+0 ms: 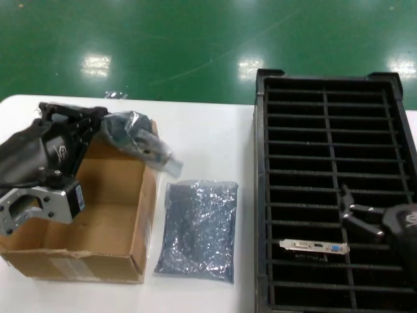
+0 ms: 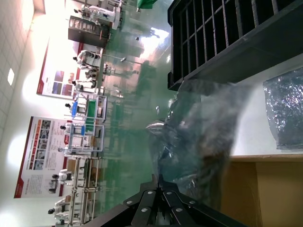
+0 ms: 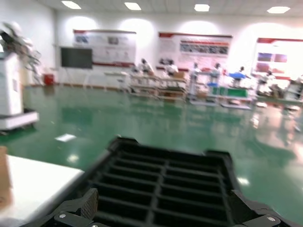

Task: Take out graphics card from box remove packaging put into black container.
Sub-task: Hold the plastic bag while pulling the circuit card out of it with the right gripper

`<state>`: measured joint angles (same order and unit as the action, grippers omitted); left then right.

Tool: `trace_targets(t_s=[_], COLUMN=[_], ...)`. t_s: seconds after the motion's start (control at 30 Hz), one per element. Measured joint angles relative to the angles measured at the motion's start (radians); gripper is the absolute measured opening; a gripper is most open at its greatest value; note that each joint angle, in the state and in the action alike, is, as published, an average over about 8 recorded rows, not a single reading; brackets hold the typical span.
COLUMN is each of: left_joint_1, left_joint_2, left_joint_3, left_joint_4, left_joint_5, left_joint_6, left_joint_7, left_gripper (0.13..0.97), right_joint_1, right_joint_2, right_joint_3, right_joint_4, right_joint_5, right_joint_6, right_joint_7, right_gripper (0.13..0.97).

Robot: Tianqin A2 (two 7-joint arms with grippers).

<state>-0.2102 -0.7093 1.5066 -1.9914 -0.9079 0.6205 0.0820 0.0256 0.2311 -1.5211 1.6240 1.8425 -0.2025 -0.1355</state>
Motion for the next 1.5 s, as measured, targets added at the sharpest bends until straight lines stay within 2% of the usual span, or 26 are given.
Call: trace_targets(t_s=[0.17, 0.37, 0.67, 1.03, 1.23, 1.27, 1.5], left_joint_1=[0.0, 0.0, 0.0, 0.0, 0.0, 0.0, 0.0], left_joint_2=[0.0, 0.0, 0.0, 0.0, 0.0, 0.0, 0.0], left_joint_3=[0.0, 0.0, 0.0, 0.0, 0.0, 0.0, 0.0], left_joint_4=[0.0, 0.0, 0.0, 0.0, 0.0, 0.0, 0.0], left_joint_5=[0.0, 0.0, 0.0, 0.0, 0.0, 0.0, 0.0], left_joint_6=[0.0, 0.0, 0.0, 0.0, 0.0, 0.0, 0.0], left_joint_7=[0.0, 0.0, 0.0, 0.0, 0.0, 0.0, 0.0], left_gripper=[0.139, 0.139, 0.139, 0.139, 0.139, 0.139, 0.139], right_joint_1=[-0.01, -0.024, 0.012, 0.152, 0.217, 0.227, 0.297], right_joint_2=[-0.004, 0.051, 0.126, 0.115, 0.08, 0.073, 0.038], right_joint_3=[-0.001, -0.063, -0.18, -0.311, -0.372, -0.38, -0.429], right_joint_4=[0.036, 0.077, 0.088, 0.011, -0.019, -0.023, -0.044], right_joint_5=[0.042, 0.062, 0.057, 0.005, -0.033, -0.039, -0.078], right_joint_6=[-0.101, -0.201, -0.315, -0.36, -0.345, -0.34, -0.307], right_joint_7=[-0.035, -0.009, 0.029, 0.048, 0.062, 0.067, 0.118], right_gripper=[0.94, 0.932, 0.831, 0.61, 0.447, 0.447, 0.296])
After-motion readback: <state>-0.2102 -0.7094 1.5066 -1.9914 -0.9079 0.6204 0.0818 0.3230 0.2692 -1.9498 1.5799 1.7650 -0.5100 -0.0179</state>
